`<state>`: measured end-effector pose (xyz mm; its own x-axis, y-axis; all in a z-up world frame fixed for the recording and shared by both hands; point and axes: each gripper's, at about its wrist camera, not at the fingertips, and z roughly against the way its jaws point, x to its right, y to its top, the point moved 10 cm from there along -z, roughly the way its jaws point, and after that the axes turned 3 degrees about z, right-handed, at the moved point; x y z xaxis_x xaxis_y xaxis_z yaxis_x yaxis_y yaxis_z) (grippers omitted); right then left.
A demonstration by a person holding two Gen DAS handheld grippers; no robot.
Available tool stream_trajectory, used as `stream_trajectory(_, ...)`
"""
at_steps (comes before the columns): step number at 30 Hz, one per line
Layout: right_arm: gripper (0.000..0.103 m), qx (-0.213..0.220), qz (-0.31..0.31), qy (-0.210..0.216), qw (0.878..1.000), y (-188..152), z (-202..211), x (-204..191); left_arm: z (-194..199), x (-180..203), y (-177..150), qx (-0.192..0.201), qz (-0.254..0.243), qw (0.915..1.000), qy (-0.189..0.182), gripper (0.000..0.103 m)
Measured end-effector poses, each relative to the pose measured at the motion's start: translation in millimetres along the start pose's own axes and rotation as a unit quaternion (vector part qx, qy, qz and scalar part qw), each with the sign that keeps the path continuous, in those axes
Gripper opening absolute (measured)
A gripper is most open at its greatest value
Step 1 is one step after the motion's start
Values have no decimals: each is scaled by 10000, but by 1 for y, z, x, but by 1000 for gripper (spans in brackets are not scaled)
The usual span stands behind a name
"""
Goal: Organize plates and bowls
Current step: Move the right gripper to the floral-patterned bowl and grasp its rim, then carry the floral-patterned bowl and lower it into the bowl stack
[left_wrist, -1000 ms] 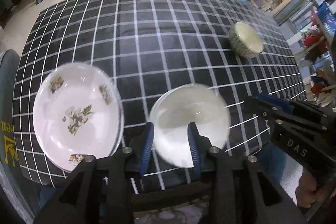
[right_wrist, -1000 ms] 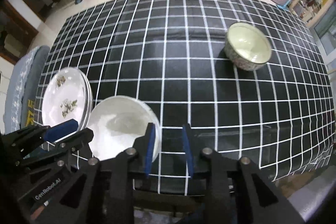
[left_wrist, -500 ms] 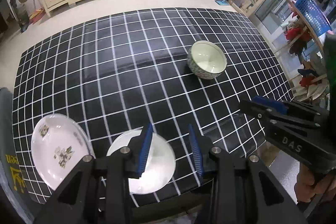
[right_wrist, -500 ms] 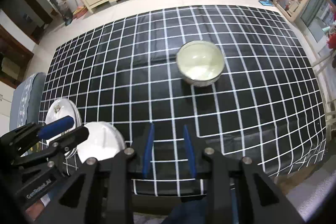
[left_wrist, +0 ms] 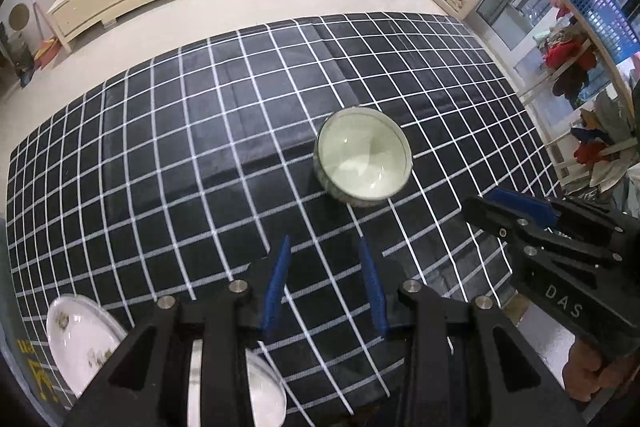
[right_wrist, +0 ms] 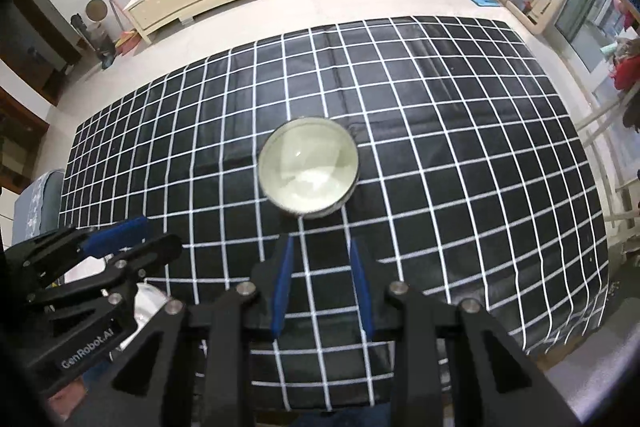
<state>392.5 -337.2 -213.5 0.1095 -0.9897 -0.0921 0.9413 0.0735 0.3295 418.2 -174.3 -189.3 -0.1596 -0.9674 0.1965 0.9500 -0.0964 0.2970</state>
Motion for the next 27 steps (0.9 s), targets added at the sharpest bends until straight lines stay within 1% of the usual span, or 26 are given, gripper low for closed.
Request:
stream_trajectory(4, 33, -113, -20, -25, 9999, 14, -24, 14, -27, 3, 21, -103, -66, 9999, 64, 34)
stream_trajectory(8, 33, -207, -44, 2, 9998, 24, -46, 23, -55, 6, 34, -262, -88, 9996, 110, 33)
stream_trajectory(12, 33, -328, -25, 20, 9995, 32, -72, 29, -88, 1, 47, -412, -215, 9982, 367, 33)
stream_trajectory(15, 33, -405, -112, -4, 9991, 37, -91, 38, -104, -2, 53, -483, -116, 9983, 317, 33)
stream_trajectory(16, 33, -431, -136, -21, 9990, 37, -95, 40, -110, -2, 54, -516, -98, 9982, 278, 32)
stream_trajectory(19, 33, -501, -221, -30, 9985, 37, -108, 47, -119, -3, 55, -566, -154, 9978, 307, 21)
stream_trajectory(20, 31, -469, -236, 12, 9986, 36, -109, 47, -123, -5, 54, -607, -182, 9975, 316, 17)
stream_trajectory(21, 26, -408, -240, 50, 9989, 36, -109, 47, -125, -5, 53, -631, -205, 9973, 314, 17)
stream_trajectory(23, 21, -393, -151, -20, 9991, 31, -110, 47, -128, 1, 50, -608, -292, 9974, 239, 11)
stream_trajectory(25, 16, -401, -114, -16, 9991, 25, -112, 48, -126, 3, 49, -560, -373, 9974, 247, 9)
stream_trajectory(27, 15, -448, -103, -71, 9989, 22, -111, 47, -127, 4, 47, -578, -425, 9969, 325, 9)
